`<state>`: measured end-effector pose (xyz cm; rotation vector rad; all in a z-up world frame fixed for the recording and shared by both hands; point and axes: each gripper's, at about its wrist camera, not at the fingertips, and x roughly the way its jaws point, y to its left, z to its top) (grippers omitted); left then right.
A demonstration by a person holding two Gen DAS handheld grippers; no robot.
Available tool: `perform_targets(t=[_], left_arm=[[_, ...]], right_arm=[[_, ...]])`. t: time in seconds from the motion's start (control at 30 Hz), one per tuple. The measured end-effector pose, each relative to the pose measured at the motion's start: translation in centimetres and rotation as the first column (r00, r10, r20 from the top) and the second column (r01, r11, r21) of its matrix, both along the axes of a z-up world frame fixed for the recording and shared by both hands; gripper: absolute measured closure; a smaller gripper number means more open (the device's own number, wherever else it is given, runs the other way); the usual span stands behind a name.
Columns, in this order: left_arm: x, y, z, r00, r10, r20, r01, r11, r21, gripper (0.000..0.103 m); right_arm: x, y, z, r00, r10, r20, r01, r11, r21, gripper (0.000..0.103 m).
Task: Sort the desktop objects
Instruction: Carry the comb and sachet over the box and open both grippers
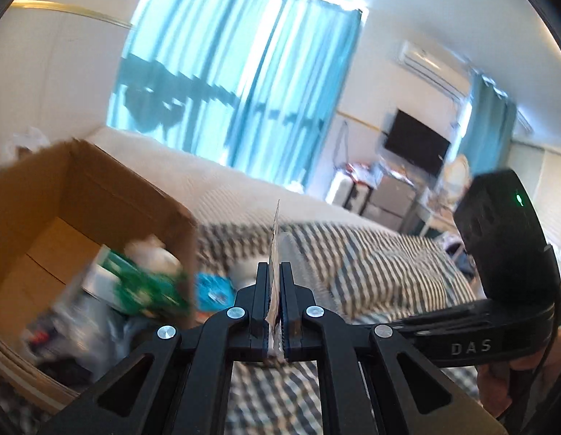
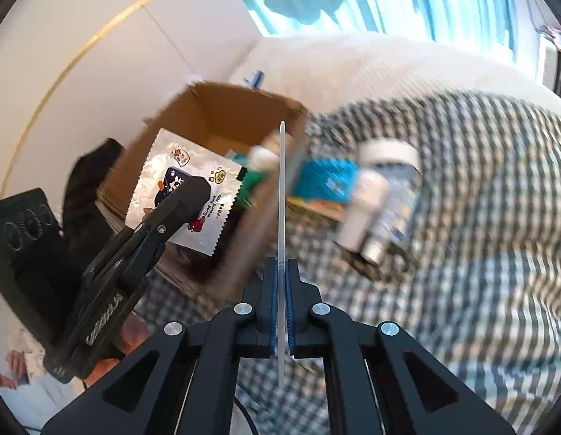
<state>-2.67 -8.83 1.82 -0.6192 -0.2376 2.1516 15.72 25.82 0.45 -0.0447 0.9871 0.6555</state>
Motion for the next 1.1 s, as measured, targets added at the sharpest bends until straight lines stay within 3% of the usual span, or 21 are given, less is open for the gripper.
perform_targets(t=[0.17,0.4,0.5,0.57,0.63,0.67,0.77,0.8,0.83,0.9,0.97,1.1], left_arm=[[-3.2,-3.4,1.0,0.995,0.099,-0.004,-0.099,0.995,-0.029,0.098],[-6.5,-6.7,-0.1,0.971,0.237,0.032,-0.233,0.968,-0.093,0.098],[-7.2,-7.0,-0.8,0.963,0.267,0.032,-0.262,0.958,-0.115,0.098],[-7.5,-7.4,-1.1,0.955,0.292,0.041,-0.286,0.95,-0.124,0.096],[-7.8,-7.7,-1.3,0.948,0.312,0.059,-0.304,0.945,-0.123,0.083],[-7.6,-8.0,-1.2,0.948,0.312,0.058,-0.304,0.945,-0.117,0.079],[-6.9,-7.1,-0.7,0.961,0.275,0.039,-0.269,0.956,-0.114,0.04],[-6.5,-6.8,-0.5,0.962,0.272,0.022,-0.268,0.957,-0.115,0.021],[-5.6,-6.4,-0.2,0.961,0.277,-0.013,-0.277,0.954,-0.112,0.01],[-4.4,-5.8,0.2,0.955,0.29,-0.055,-0.295,0.949,-0.112,0.0],[-3.5,-5.1,0.5,0.953,0.295,-0.072,-0.302,0.946,-0.119,0.0],[-2.9,-3.6,0.4,0.97,0.244,-0.011,-0.244,0.963,-0.118,0.0]], right_arm=[[1.3,4.6,0.9,0.999,0.045,0.009,-0.045,0.998,0.046,0.099],[4.2,11.1,-1.6,0.996,0.076,-0.043,-0.072,0.994,0.084,0.099],[5.0,11.8,-1.7,0.996,0.07,-0.054,-0.063,0.991,0.115,0.098],[5.0,11.5,-1.2,0.998,0.056,-0.032,-0.052,0.992,0.113,0.079],[4.8,10.7,-0.4,0.999,0.042,-0.002,-0.041,0.993,0.112,0.067],[4.6,10.2,0.0,0.999,0.034,0.008,-0.034,0.993,0.111,0.066],[4.0,7.9,0.8,0.999,0.007,0.036,-0.01,0.997,0.082,0.065],[3.9,7.1,1.0,0.999,0.015,0.045,-0.018,0.997,0.069,0.064],[3.7,6.1,1.2,0.999,0.005,0.054,-0.008,0.999,0.053,0.061],[3.1,3.8,1.5,0.997,-0.021,0.079,0.02,1.0,0.012,0.057],[2.4,1.2,1.8,0.994,-0.041,0.102,0.045,0.998,-0.038,0.056],[1.2,-3.7,2.2,0.988,-0.068,0.135,0.083,0.991,-0.106,0.055]])
